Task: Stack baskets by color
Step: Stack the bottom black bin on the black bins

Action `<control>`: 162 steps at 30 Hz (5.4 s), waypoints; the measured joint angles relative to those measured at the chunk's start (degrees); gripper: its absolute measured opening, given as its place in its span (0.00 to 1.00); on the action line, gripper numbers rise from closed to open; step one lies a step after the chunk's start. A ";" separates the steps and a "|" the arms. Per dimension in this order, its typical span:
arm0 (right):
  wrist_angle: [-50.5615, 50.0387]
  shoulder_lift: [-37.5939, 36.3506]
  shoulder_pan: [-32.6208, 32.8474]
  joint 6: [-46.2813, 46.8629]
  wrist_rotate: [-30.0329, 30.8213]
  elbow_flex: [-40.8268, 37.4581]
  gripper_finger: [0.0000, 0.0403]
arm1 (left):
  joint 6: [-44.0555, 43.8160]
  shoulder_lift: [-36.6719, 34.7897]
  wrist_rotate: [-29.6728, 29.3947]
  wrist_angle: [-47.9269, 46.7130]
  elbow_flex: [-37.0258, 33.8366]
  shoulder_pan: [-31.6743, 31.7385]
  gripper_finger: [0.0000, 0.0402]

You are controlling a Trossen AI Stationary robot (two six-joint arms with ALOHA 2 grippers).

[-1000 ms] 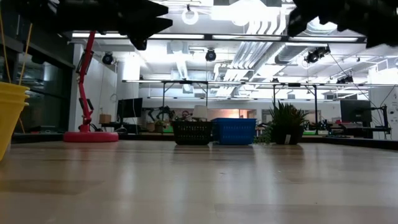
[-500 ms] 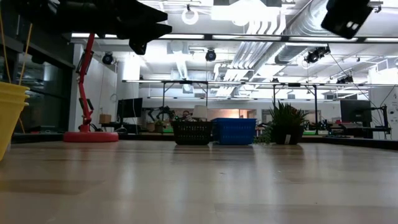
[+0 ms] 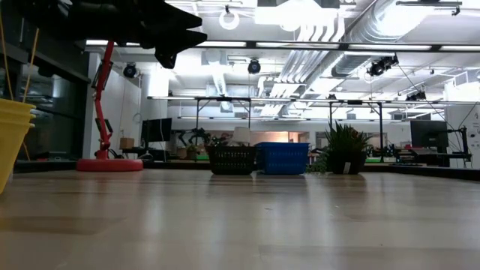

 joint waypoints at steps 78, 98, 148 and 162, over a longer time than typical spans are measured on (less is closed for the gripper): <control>-34.94 43.17 1.78 -20.96 25.13 45.29 0.00 | 3.48 -5.17 -1.53 -1.88 -0.07 0.09 0.43; 10.25 24.71 -32.94 -85.99 17.73 15.53 0.00 | 8.00 -16.61 -11.06 -21.95 -0.05 0.09 0.43; -5.07 47.56 -55.76 -104.50 11.13 41.29 0.00 | 5.94 -16.59 -12.02 -19.04 -0.04 0.00 0.43; -5.16 47.58 -55.80 -103.87 11.16 41.24 0.00 | 6.44 -16.59 -12.13 -19.02 -0.02 0.00 0.43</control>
